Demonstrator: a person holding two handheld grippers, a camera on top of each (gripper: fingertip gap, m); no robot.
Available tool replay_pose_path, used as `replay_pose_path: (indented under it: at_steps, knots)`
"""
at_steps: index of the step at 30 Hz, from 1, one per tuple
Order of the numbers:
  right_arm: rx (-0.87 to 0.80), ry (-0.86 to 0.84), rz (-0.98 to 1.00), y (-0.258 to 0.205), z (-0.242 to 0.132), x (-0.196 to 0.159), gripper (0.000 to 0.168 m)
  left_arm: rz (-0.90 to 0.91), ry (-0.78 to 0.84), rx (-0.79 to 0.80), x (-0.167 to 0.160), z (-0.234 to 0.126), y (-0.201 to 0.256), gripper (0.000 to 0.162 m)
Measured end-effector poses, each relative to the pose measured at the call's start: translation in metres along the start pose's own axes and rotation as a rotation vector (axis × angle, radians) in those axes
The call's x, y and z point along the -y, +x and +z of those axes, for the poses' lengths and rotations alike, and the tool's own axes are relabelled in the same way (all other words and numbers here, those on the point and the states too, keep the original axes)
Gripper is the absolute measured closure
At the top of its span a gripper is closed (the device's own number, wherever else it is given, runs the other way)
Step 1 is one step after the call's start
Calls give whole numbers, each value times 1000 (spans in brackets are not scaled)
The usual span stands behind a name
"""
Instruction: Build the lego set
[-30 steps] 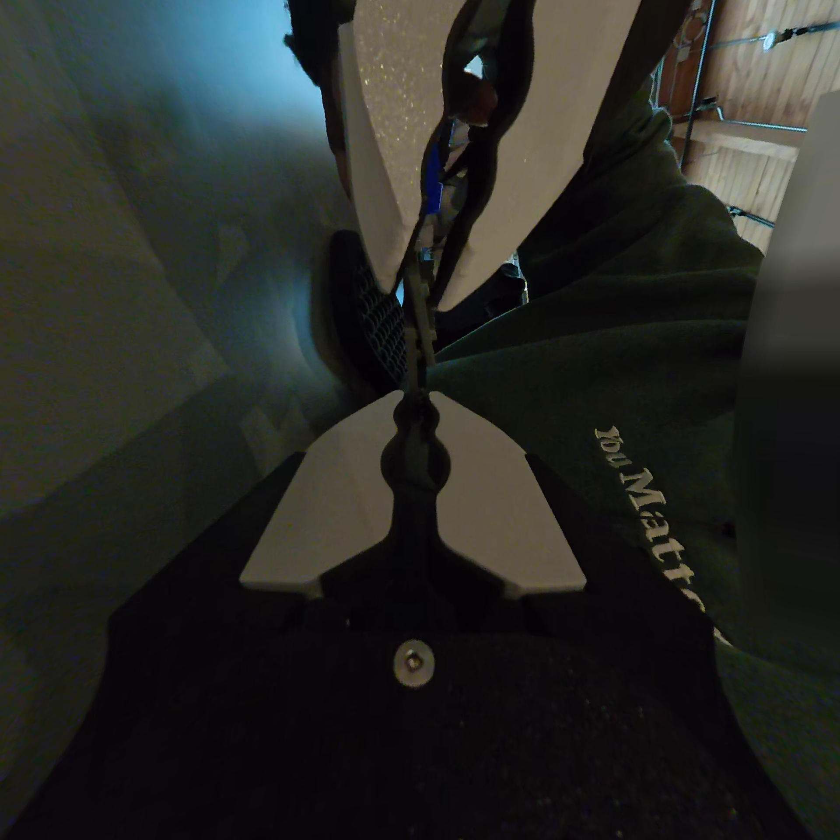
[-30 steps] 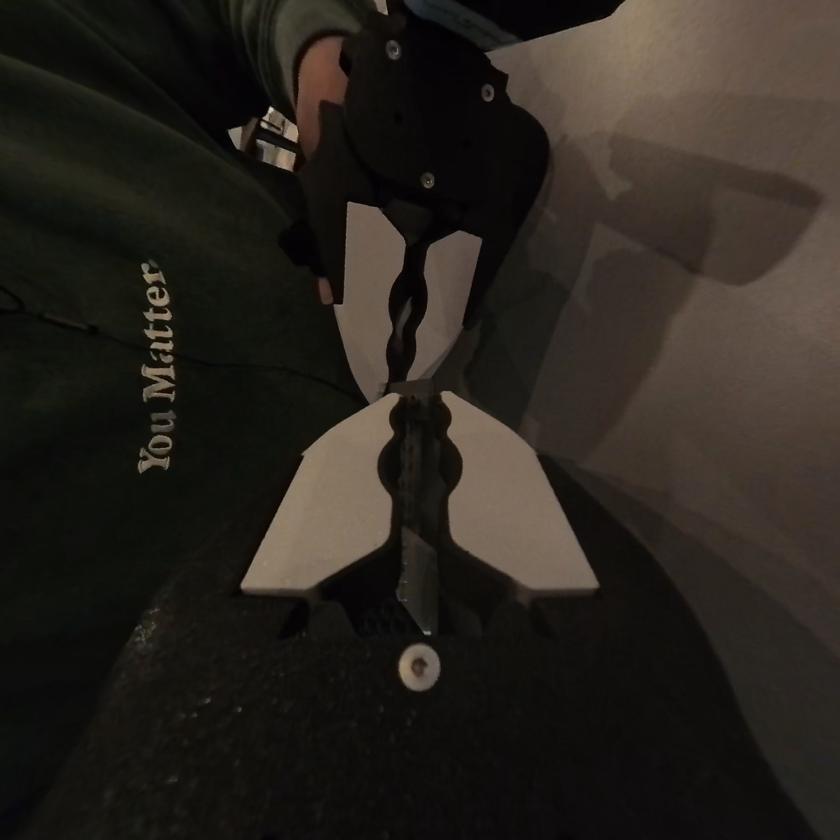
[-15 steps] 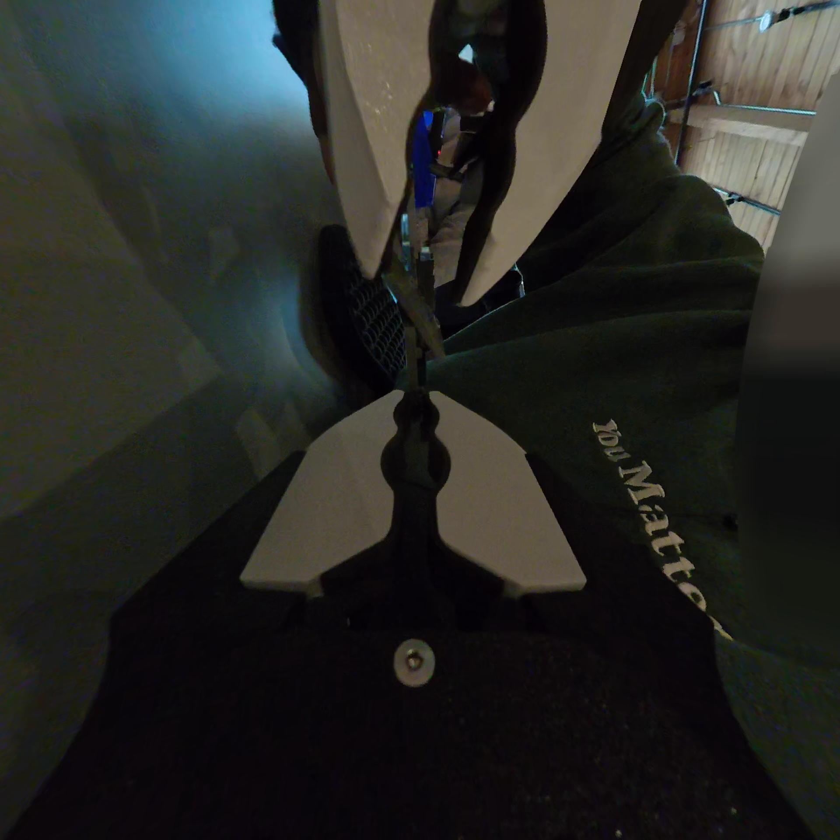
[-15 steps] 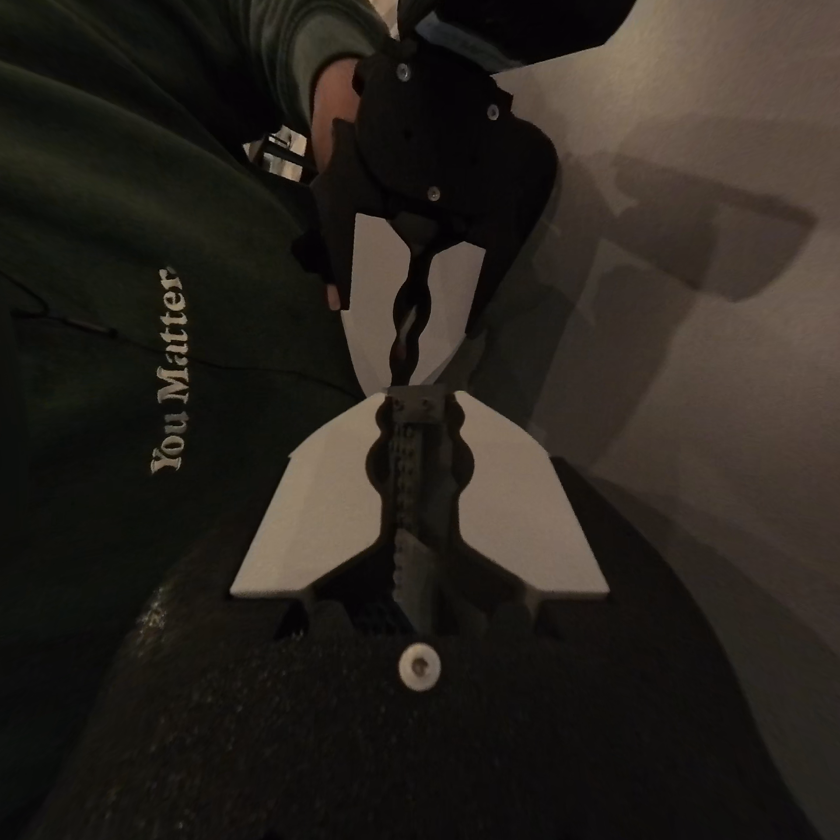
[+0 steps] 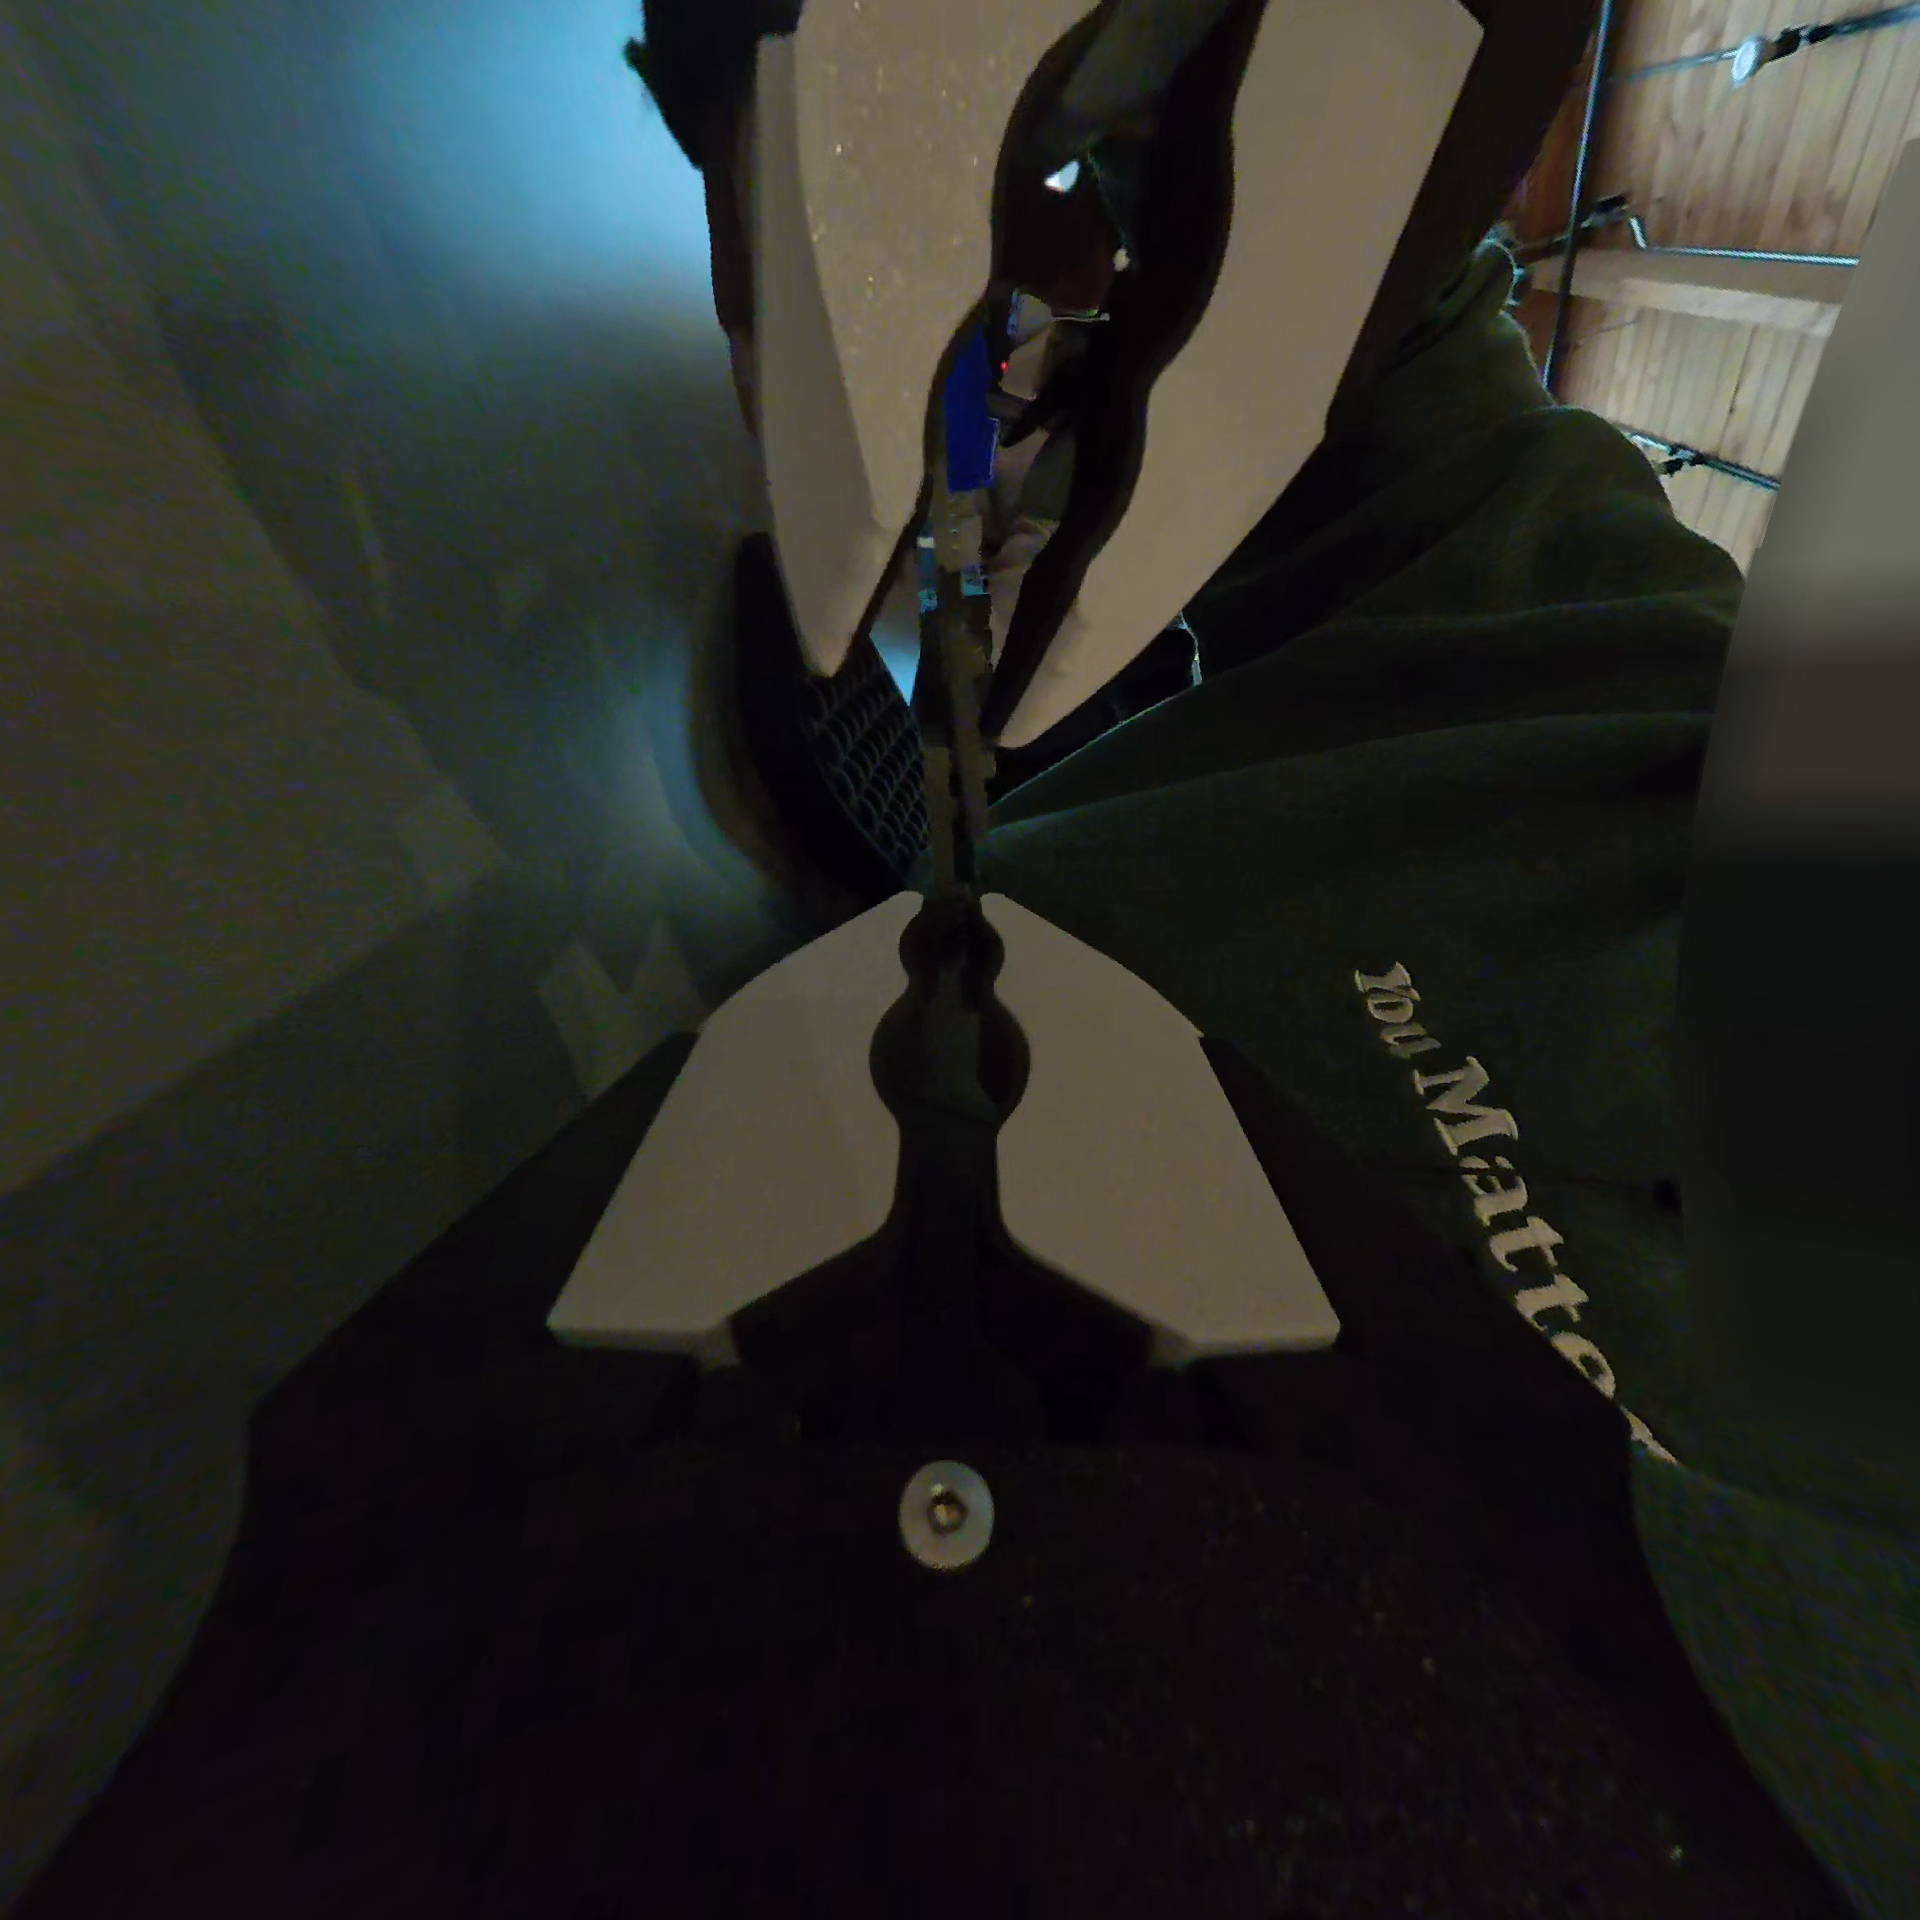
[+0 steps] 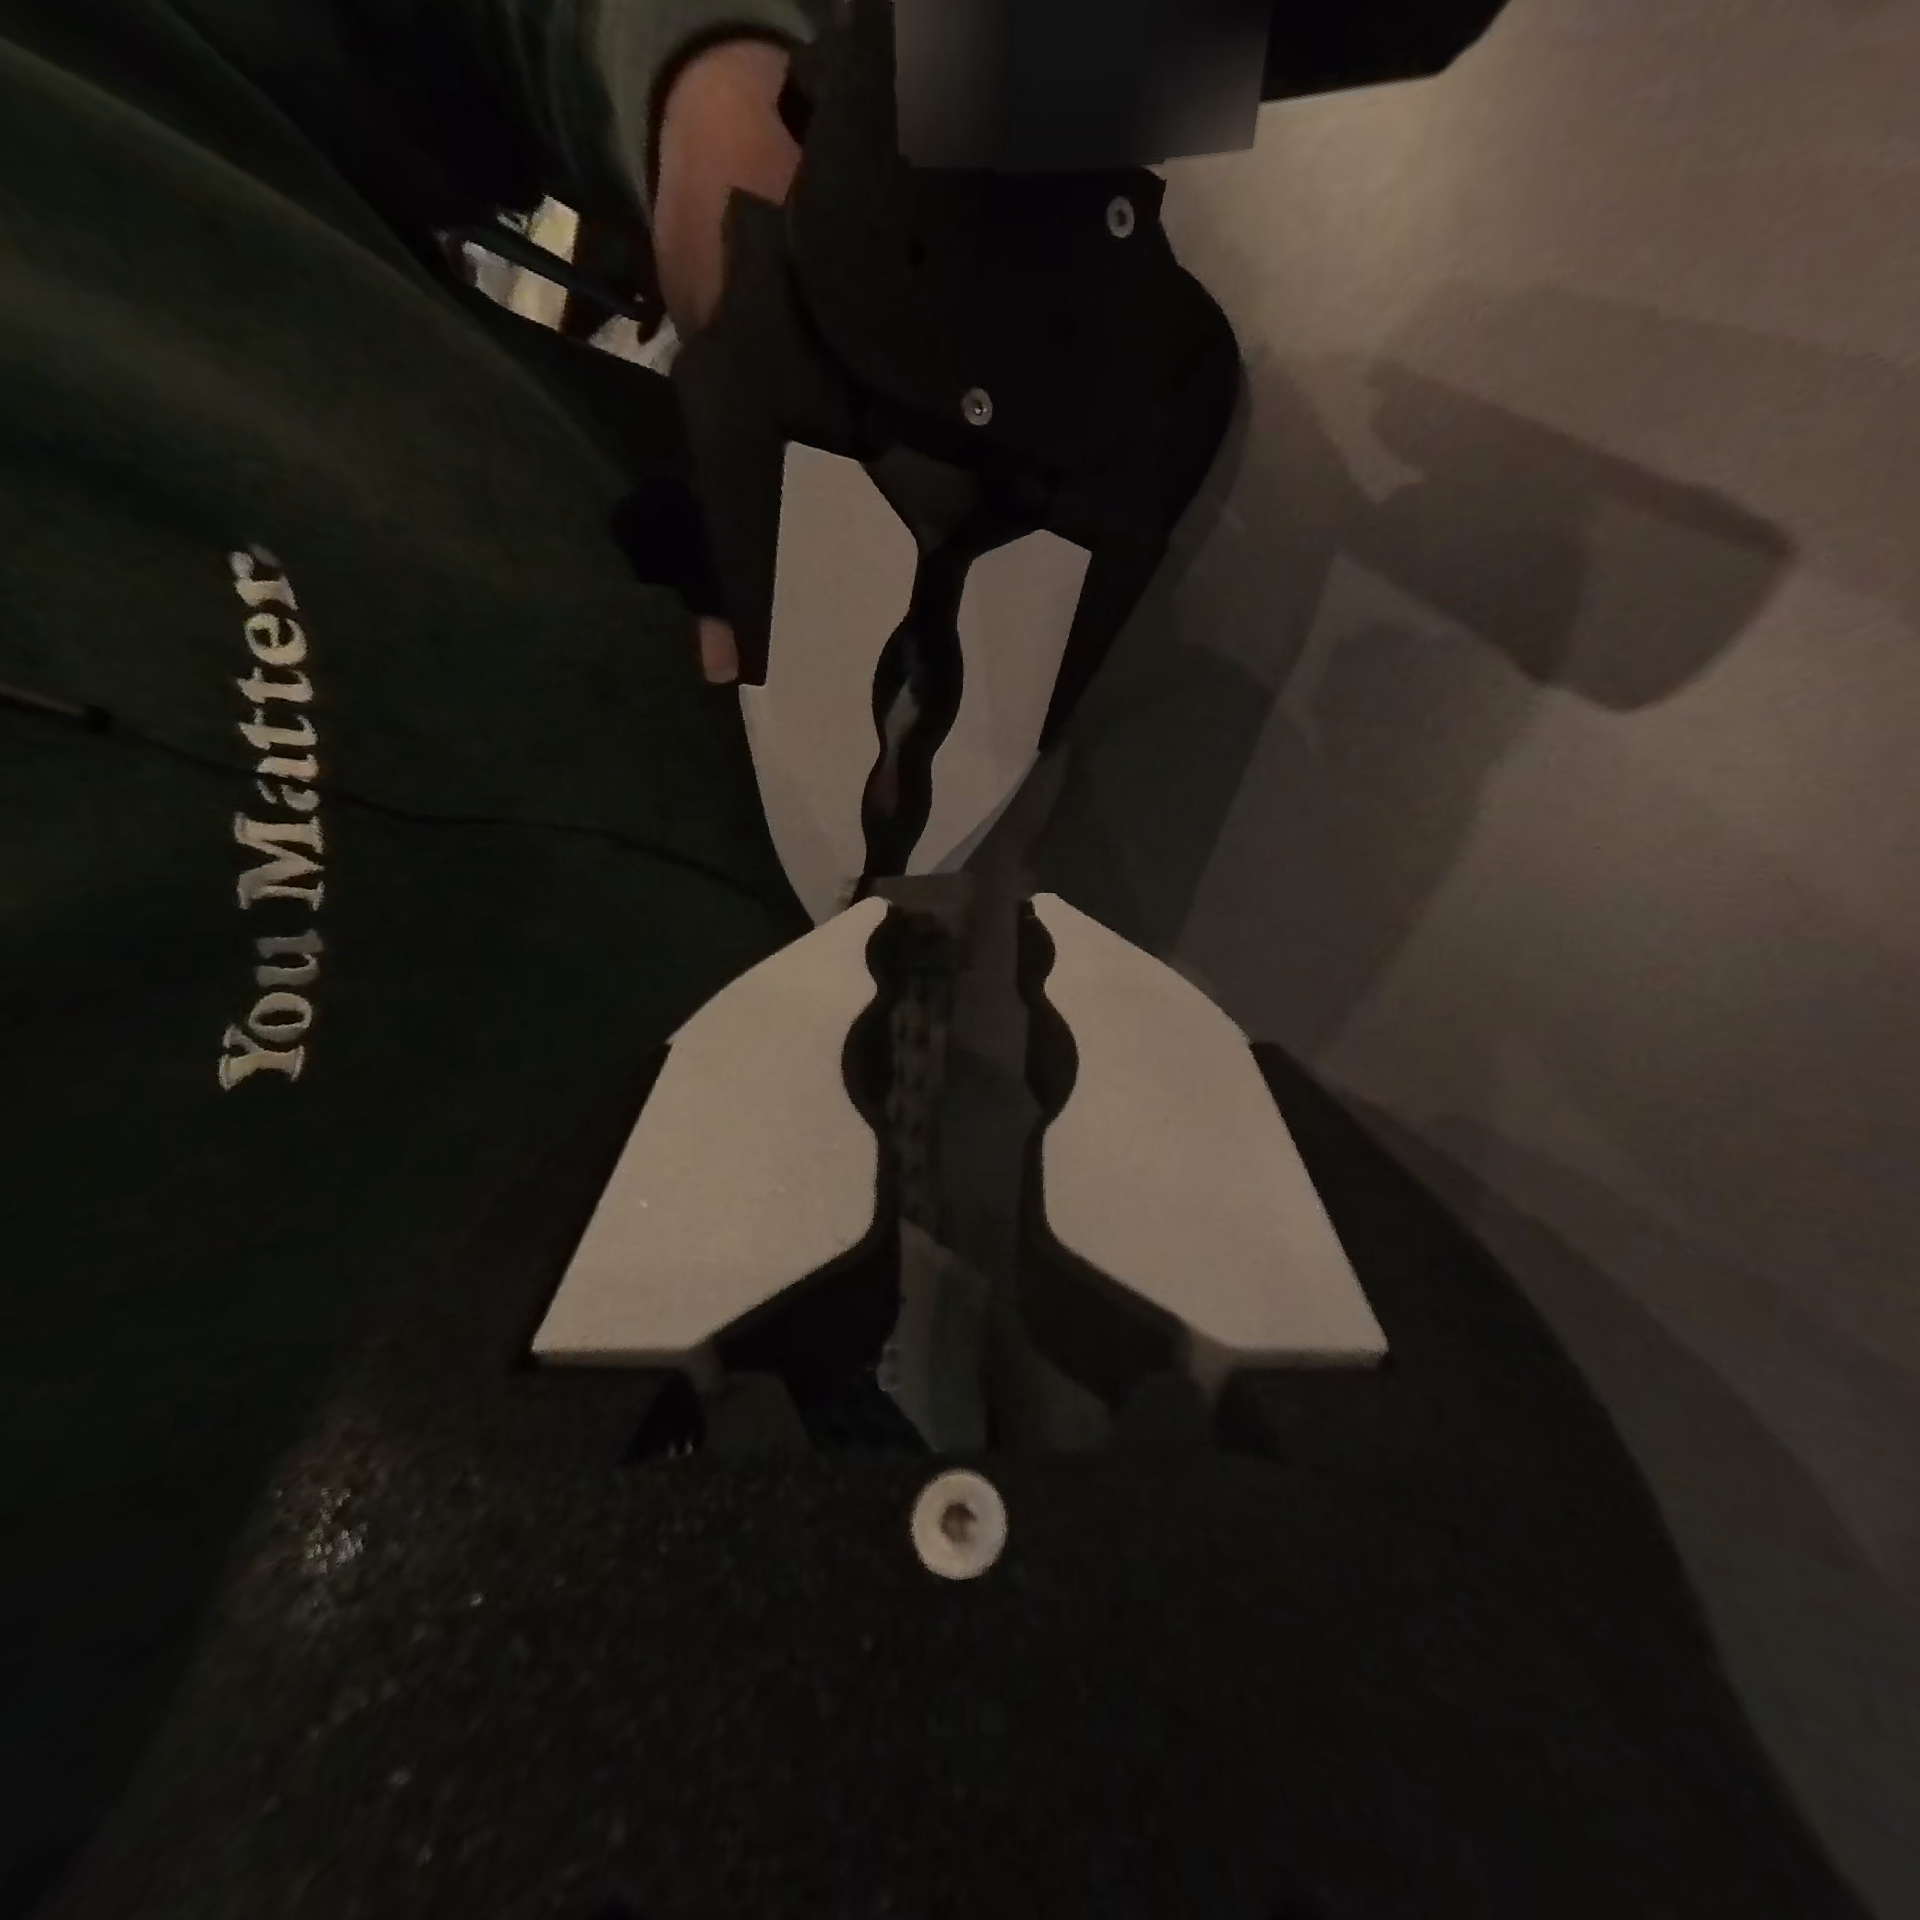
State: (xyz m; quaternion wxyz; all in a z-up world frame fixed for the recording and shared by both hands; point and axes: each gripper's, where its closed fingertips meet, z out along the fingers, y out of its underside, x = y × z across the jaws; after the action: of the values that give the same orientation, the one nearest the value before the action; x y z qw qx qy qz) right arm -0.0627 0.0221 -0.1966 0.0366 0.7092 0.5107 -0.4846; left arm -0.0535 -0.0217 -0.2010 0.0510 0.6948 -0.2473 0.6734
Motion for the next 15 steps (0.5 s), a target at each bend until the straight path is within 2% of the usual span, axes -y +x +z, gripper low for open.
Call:
replay_pose_path:
  at_steps: [15]
  knots:
    - [-13, -37, -42, -4, 1, 0, 145, 22, -8, 2, -5, -2, 3, 157]
